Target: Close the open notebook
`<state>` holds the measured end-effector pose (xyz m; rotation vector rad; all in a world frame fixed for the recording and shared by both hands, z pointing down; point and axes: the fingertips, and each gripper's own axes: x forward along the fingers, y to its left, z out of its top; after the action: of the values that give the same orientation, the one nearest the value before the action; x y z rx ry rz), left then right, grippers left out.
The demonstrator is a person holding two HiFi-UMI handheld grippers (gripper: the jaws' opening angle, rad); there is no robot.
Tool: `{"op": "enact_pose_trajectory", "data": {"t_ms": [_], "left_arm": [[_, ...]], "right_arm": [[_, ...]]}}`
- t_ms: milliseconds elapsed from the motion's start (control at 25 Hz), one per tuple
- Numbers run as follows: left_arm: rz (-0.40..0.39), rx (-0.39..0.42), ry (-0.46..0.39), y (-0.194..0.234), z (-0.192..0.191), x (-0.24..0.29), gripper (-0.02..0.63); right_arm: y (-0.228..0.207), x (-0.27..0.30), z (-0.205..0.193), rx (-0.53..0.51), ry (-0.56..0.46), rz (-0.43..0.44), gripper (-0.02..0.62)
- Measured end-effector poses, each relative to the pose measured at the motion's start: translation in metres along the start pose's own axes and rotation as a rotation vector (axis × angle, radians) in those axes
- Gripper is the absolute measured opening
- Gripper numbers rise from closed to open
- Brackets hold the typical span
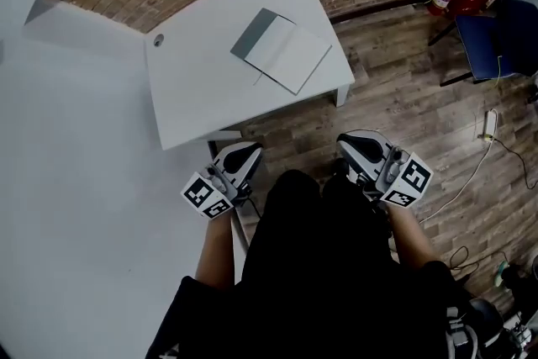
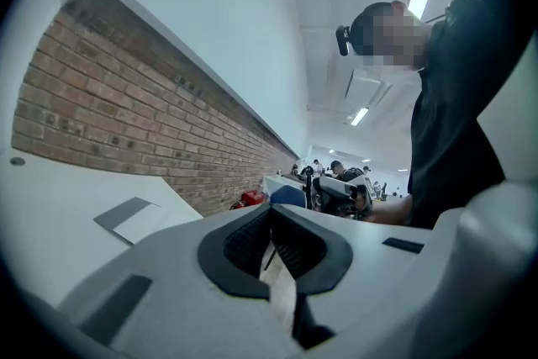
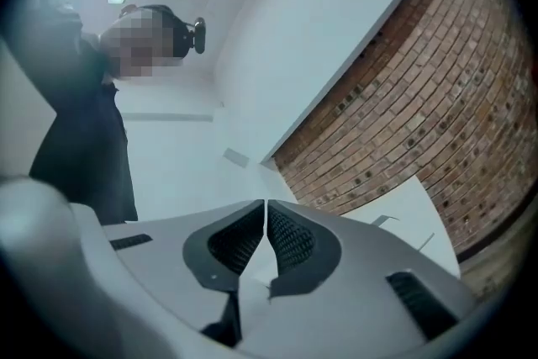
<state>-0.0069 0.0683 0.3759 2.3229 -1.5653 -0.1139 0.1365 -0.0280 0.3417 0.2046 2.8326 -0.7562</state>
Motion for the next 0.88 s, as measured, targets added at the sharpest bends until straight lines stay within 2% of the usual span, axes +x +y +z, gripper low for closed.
{"op": "enact_pose_trajectory", "data": {"t_ms": [200, 280, 360, 520, 680, 880], "left_arm": [[0.011, 0.025, 0.059, 0.054, 0.021, 0.003, 0.017], [-0.016, 0.034, 0.107, 0.079, 0.026, 0.007, 0.017], [-0.070, 0.044, 0.175, 0.106, 0.023, 0.015, 0.018], [-0.168, 0.050, 0.274, 0.175, 0.014, 0.032, 0.018], [-0.285, 0.049, 0.370, 0.236, 0.008, 0.047, 0.018], [-0.327, -0.057, 0.504, 0.311, -0.014, 0.061, 0.020]], "right_arm": [[-0.035, 0.023, 0.001, 0.132, -0.048, -0.005, 0.008], [-0.051, 0.036, -0.005, 0.143, -0.029, -0.024, 0.013], [-0.068, 0.049, -0.016, 0.143, 0.006, -0.061, 0.057], [-0.110, 0.076, -0.040, 0.191, 0.040, -0.193, 0.084], [-0.152, 0.100, -0.074, 0.322, 0.043, -0.364, 0.117], [-0.186, 0.117, -0.116, 0.419, 0.079, -0.532, 0.154]]}}
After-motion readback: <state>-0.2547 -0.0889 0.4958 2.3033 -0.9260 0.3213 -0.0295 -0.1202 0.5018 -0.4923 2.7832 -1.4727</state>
